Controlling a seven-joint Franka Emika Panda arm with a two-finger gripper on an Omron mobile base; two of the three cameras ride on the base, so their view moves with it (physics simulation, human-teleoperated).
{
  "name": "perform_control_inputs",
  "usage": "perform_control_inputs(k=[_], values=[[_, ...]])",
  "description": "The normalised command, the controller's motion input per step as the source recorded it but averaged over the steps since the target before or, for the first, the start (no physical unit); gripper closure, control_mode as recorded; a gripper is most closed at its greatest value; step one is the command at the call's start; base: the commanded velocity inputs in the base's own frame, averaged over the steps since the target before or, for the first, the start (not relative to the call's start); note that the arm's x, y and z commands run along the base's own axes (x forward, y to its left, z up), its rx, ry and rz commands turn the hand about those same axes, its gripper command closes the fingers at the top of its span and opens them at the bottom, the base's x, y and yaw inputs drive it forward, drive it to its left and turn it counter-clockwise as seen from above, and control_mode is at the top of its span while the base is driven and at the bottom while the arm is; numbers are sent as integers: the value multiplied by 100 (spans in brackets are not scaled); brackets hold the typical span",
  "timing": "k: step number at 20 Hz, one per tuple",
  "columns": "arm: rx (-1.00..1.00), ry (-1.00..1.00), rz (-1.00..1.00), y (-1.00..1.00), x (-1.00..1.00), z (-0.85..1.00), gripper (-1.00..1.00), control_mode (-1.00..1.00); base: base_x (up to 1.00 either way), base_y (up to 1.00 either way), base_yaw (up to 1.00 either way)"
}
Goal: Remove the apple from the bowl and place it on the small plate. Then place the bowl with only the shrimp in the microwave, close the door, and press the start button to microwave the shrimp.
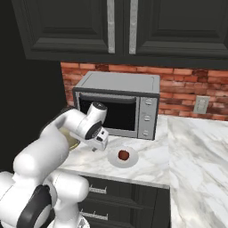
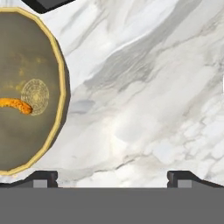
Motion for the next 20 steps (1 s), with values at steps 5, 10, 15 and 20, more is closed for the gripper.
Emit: perform_control_inputs(k=[5,10,15,20], values=[[3,1,8,41,15,4,-100,-100,0,0,0],[3,2,3,42,33,-1,-100,-100,0,0,0],[0,0,0,21,30,-13,-100,-100,0,0,0],[0,0,0,13,26,-26,-100,-100,0,0,0]])
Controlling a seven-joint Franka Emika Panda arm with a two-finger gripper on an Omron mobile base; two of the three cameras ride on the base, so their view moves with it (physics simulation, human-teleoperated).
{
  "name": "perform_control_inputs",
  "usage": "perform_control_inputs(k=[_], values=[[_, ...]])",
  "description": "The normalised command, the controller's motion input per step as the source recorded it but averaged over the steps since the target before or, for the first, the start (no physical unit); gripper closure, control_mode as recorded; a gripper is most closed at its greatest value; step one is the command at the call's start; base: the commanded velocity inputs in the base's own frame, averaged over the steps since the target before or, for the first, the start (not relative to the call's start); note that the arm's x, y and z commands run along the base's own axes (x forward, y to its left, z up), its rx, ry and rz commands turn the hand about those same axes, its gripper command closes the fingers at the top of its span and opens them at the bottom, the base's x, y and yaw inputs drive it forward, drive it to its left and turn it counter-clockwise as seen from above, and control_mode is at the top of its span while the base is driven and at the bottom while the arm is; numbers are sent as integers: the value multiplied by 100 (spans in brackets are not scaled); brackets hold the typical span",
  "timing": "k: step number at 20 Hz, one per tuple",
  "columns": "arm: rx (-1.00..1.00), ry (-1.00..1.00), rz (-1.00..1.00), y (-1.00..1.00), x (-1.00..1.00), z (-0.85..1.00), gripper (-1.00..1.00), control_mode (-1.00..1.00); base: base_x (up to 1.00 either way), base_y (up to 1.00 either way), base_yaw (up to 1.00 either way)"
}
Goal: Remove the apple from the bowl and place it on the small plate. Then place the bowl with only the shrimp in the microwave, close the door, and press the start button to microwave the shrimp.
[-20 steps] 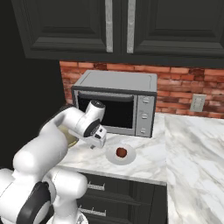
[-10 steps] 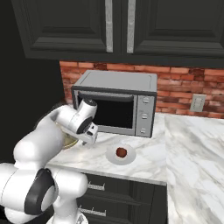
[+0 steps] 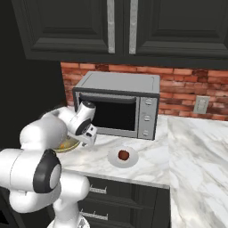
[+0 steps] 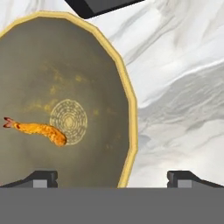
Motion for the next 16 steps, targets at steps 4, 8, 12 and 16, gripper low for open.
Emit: perform_control_inputs(k=[4,8,12,16], values=[[0,1,0,15,19,-27,-100,-100,0,0,0],[0,2,1,15,5,-39,-100,-100,0,0,0],[0,3,0,19,7,-36,-100,-100,0,0,0],[0,4,0,26,6,-26,100,-100,0,0,0]])
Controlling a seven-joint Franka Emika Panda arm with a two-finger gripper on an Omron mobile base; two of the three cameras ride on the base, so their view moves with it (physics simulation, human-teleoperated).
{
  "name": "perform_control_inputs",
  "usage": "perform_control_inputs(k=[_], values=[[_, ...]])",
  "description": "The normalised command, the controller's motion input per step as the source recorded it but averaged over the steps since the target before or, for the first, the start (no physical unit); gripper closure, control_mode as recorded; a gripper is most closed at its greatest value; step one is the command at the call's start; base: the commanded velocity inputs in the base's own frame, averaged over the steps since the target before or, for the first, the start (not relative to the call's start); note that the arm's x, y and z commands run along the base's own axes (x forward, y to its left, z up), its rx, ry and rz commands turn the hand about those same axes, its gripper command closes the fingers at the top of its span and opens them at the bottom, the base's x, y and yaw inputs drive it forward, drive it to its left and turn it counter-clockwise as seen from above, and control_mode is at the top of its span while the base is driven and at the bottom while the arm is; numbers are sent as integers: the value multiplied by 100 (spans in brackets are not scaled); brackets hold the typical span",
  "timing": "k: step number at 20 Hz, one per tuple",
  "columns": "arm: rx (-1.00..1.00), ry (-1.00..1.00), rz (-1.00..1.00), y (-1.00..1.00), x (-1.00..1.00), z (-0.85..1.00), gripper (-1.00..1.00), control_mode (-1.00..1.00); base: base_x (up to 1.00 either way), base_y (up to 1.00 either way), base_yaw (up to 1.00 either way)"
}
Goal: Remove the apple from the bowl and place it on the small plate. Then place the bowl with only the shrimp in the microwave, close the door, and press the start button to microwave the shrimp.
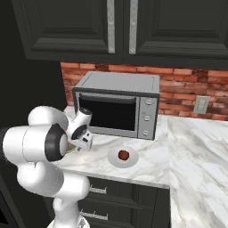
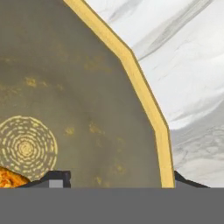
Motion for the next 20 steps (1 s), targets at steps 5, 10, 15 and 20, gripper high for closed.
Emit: perform_control_inputs(k=[5,10,15,20], values=[[0,0,0,13,1,-2,100,-100,0,0,0],[1,-5,0,-22,-12,29,100,-100,0,0,0],[1,-9,0,-45,-29,71,100,-100,0,0,0],[7,-1,0,-46,-28,71,100,-100,0,0,0]])
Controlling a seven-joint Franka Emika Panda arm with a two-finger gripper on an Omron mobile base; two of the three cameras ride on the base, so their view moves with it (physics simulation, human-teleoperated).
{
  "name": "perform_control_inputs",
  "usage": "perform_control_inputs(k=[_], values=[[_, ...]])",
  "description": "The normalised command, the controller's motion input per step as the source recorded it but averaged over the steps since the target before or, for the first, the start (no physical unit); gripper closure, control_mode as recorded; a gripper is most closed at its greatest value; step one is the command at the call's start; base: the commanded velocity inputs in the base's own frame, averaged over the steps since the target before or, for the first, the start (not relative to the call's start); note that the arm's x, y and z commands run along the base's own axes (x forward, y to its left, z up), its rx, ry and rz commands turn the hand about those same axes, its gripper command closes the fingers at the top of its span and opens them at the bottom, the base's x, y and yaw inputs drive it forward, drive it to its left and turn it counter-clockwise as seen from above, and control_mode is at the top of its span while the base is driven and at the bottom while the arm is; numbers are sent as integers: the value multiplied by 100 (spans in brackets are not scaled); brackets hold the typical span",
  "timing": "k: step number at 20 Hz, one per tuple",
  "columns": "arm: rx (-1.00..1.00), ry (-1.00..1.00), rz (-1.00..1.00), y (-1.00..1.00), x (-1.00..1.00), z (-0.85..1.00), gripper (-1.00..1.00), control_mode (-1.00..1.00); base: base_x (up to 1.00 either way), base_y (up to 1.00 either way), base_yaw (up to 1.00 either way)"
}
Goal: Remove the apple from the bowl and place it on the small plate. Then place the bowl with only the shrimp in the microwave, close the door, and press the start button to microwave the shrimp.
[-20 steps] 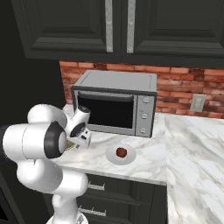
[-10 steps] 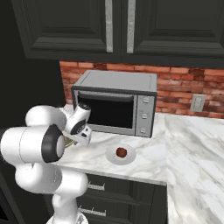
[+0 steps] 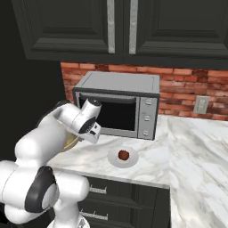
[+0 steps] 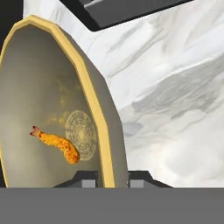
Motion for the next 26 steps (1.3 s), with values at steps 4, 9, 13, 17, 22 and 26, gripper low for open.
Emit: perform_control_inputs(k=[4,9,13,17,22,26], values=[[14,-1,0,-53,-44,71,100,-100,0,0,0],[19,0,-10,-37,-42,74,100,-100,0,0,0],[26,0,-10,-45,-69,44,100,-100,0,0,0],[14,0,-9,-13,-71,43,100,-100,0,0,0],[2,0,-5,0,-77,37,100,-100,0,0,0],[0,0,-1,0,-66,6,100,-100,0,0,0]])
